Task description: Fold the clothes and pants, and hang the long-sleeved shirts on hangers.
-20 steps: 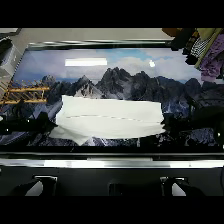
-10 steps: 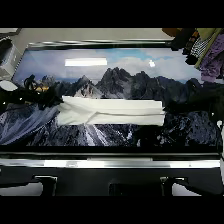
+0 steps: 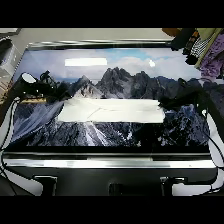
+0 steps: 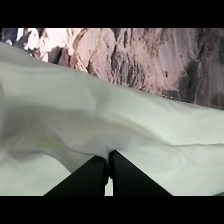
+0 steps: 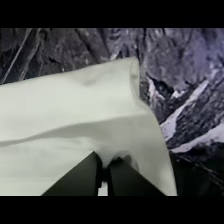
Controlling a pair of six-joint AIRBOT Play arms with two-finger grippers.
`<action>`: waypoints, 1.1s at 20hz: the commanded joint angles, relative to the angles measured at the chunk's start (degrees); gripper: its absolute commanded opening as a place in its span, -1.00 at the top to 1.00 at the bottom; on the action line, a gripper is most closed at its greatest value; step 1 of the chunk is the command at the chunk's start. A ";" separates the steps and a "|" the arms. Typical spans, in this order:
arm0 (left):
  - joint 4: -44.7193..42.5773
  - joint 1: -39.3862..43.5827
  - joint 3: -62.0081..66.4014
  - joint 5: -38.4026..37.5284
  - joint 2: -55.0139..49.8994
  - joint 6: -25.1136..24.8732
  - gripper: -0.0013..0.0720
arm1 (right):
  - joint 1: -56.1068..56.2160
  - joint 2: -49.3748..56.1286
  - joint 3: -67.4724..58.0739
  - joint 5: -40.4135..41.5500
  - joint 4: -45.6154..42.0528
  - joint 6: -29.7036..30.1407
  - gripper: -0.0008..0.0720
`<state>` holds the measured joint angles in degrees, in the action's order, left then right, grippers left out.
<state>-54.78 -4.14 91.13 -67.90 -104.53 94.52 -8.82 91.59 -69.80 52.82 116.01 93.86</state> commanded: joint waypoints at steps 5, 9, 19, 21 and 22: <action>-3.89 0.24 6.40 -3.69 -1.20 0.00 -0.33 | 0.00 -0.17 -7.52 13.16 -5.92 -4.09 -0.22; -9.05 0.31 14.27 -8.52 1.79 0.02 -0.54 | -8.90 1.14 -10.69 16.09 4.81 -3.28 -0.53; -13.42 0.33 17.14 -14.25 8.90 2.23 -0.92 | -15.39 15.10 -10.64 28.06 19.87 8.33 -0.90; -13.42 0.35 17.14 -14.27 8.90 2.62 -0.92 | -14.21 16.04 -10.60 27.02 19.56 8.35 -0.88; -13.40 0.37 17.14 -14.27 8.90 2.62 -0.92 | -13.40 16.22 -10.58 25.97 19.06 8.35 -0.88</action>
<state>-67.81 -3.84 108.14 -81.25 -95.98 96.44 -23.59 106.26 -80.40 80.05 134.67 101.21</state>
